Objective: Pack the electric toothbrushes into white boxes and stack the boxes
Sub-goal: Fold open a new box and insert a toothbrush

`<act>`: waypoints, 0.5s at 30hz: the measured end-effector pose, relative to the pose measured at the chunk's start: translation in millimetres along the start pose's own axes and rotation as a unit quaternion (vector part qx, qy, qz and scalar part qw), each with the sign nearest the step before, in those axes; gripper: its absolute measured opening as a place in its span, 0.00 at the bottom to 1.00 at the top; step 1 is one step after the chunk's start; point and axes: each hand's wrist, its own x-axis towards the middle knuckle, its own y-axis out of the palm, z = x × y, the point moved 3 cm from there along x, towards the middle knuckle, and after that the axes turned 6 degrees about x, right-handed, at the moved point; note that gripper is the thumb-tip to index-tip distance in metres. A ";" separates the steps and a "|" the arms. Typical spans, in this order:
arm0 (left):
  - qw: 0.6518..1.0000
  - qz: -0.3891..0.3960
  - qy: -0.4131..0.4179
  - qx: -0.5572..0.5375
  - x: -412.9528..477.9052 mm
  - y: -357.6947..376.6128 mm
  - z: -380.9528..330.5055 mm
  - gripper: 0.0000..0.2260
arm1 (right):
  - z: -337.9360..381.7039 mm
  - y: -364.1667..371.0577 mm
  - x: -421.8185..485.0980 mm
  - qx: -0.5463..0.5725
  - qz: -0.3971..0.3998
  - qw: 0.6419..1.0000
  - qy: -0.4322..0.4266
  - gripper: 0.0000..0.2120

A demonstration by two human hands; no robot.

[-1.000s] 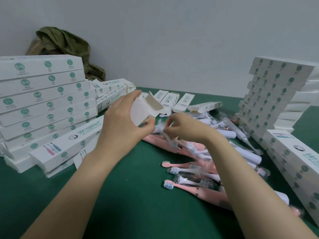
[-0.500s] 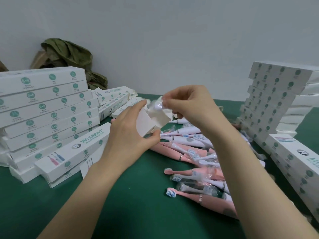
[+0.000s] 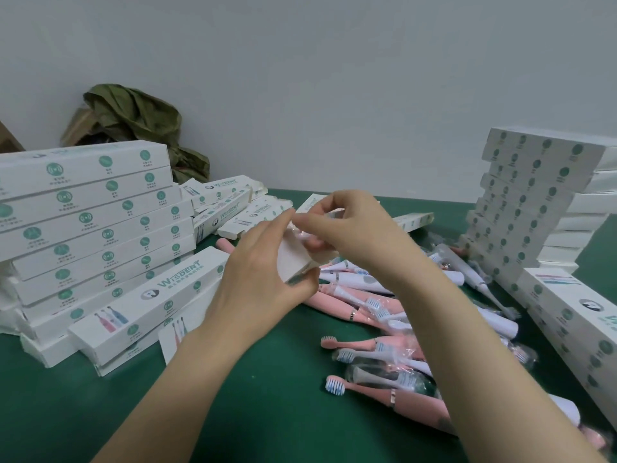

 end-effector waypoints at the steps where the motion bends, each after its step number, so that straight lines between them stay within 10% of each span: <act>1: 1.000 -0.003 -0.004 0.001 0.4 -0.8 2.0 0.32 | -1.4 0.9 0.6 0.036 0.041 0.998 0.020 0.04; 5: 1.000 -0.011 0.000 0.017 1.8 -2.3 5.4 0.32 | -1.4 3.5 2.9 0.143 0.058 0.988 0.019 0.04; 15: 1.000 -0.018 -0.004 0.009 2.1 -1.3 0.4 0.32 | -13.1 14.9 8.1 0.017 -0.075 0.992 -0.102 0.01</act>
